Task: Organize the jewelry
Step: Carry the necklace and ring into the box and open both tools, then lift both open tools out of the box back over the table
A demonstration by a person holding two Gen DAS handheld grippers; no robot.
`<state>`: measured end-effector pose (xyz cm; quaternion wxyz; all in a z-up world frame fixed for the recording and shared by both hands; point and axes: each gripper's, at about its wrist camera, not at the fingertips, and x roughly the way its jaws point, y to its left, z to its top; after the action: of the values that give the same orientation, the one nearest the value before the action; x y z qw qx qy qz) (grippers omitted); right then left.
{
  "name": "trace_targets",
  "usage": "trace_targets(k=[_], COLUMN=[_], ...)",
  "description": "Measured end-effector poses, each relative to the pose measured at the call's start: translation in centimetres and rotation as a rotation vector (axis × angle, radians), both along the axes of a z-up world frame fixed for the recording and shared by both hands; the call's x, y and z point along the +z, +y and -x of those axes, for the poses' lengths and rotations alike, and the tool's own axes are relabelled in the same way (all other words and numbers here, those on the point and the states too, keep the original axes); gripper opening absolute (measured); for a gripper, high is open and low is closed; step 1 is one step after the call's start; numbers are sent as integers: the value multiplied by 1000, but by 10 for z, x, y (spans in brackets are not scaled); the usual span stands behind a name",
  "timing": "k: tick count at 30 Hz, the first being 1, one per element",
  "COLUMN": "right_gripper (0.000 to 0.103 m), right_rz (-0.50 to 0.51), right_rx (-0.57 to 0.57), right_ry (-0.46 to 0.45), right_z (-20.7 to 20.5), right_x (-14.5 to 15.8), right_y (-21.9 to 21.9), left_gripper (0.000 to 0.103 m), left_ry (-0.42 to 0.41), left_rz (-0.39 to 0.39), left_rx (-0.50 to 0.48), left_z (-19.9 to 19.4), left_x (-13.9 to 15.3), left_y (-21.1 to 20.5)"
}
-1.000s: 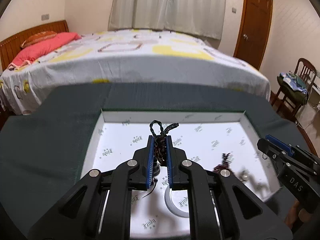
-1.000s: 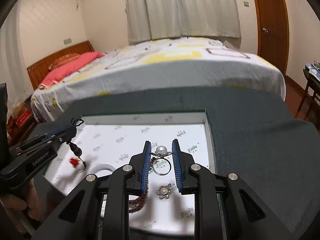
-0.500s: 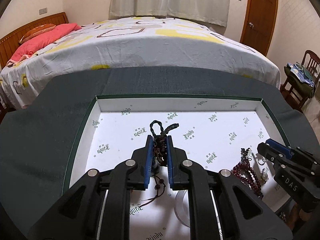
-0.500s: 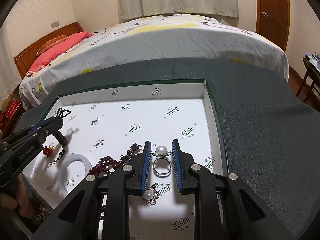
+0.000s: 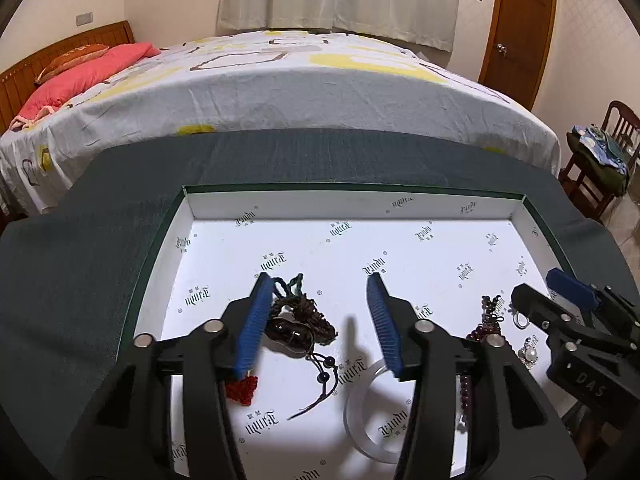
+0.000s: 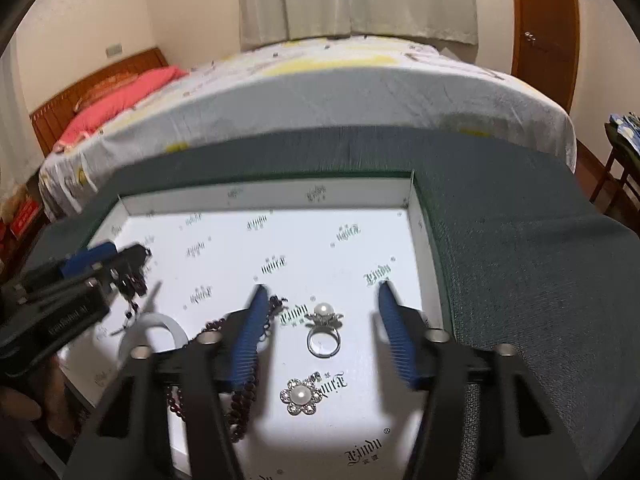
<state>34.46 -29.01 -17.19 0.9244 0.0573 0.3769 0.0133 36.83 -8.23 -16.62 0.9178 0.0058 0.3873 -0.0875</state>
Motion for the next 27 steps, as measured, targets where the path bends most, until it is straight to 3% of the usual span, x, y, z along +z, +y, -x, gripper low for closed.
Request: trace_targets(k=[9,18,27], right_gripper=[59,59,59], right_rz=[-22,-22,-28], right_rx=[-25,-55,-54], right_ry=[-80,-118,-55], right_z=[21,79,134], right_x=[27,40,18], right_y=[-9,-12,-7], left_gripper=[66,71,71], left_ry=[-84,-218,-202], left_rz=[17,40,28], left_rx=[-2,12,39], left_z=[21,87,150], left_x=[24,60,53], left_y=[0,9,23])
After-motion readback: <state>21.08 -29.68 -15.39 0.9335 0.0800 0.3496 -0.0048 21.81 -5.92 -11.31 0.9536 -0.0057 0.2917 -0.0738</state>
